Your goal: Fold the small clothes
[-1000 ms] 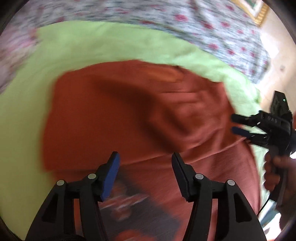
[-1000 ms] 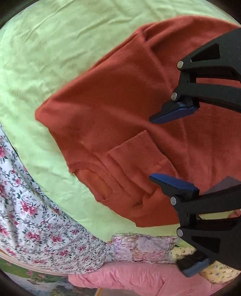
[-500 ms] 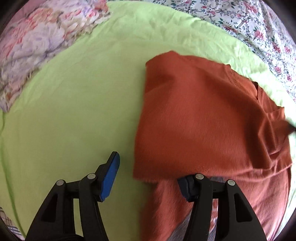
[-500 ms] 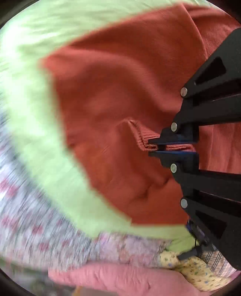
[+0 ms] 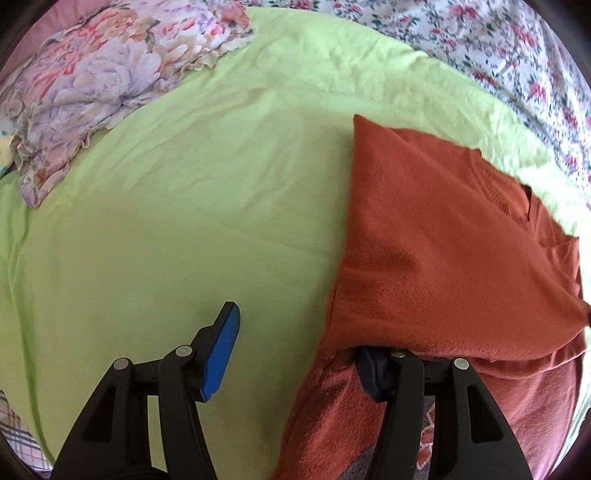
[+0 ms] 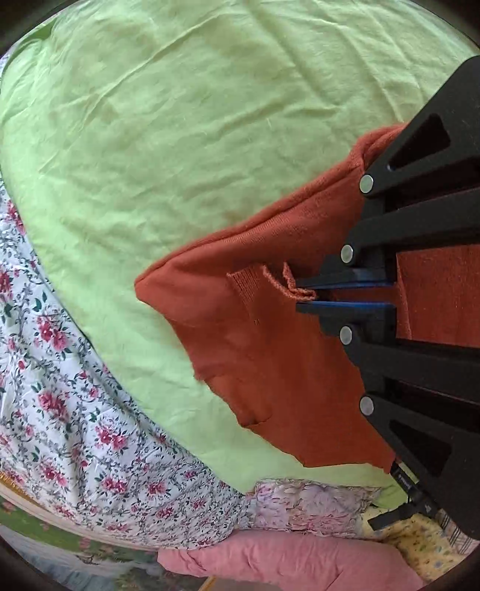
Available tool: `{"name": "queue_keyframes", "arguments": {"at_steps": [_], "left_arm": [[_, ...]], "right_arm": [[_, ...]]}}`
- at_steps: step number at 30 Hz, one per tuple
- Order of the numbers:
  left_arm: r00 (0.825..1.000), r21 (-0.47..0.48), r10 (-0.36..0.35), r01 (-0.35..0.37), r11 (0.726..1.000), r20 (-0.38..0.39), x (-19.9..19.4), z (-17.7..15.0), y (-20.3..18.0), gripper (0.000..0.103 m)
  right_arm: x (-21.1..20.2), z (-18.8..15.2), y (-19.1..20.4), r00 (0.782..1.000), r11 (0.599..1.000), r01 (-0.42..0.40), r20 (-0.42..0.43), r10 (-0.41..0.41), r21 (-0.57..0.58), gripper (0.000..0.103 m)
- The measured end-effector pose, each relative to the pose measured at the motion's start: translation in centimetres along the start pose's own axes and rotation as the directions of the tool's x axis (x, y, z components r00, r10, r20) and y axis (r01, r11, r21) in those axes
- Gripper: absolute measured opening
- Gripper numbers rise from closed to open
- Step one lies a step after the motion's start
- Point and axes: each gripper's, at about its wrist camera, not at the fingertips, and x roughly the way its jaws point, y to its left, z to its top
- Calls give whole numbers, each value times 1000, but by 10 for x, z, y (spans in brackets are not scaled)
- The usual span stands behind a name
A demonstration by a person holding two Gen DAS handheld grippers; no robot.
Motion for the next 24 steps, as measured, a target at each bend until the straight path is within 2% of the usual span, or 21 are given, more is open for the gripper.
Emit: {"name": "queue_keyframes", "arguments": {"at_steps": [3,5,8,12,18,20,22,24], "left_arm": [[1000,5,-8,8,1000,-9,-2,-6,-1,59],[1000,2,-5,5,1000,-19,0,-8,-1,58],[1000,-22,-8,7,1000,-26,3,-8,4,58],[999,-48,-25,22,999,-47,8,-7,10,59],[995,-85,-67,60,995,-81,11,-4,19,61],[990,-41,-88,84,996,-107,9,-4,16,59],[982,-1,-148,149,989,-120,-1,-4,14,58],[977,26,-178,182,983,-114,-11,-2,13,59]], "right_arm": [[-11,-1,-6,1000,1000,-5,27,5,7,6],[-14,-2,-3,999,999,18,30,-17,-31,6],[-21,2,17,996,995,7,88,1,-95,6],[5,2,17,995,982,98,5,-98,-164,6],[22,-8,7,983,972,146,-86,-164,-186,6],[20,-9,5,977,970,152,-117,-176,-187,8],[13,-7,4,975,970,158,-126,-183,-184,9],[-1,-4,7,978,967,164,-95,-185,-197,9]]}}
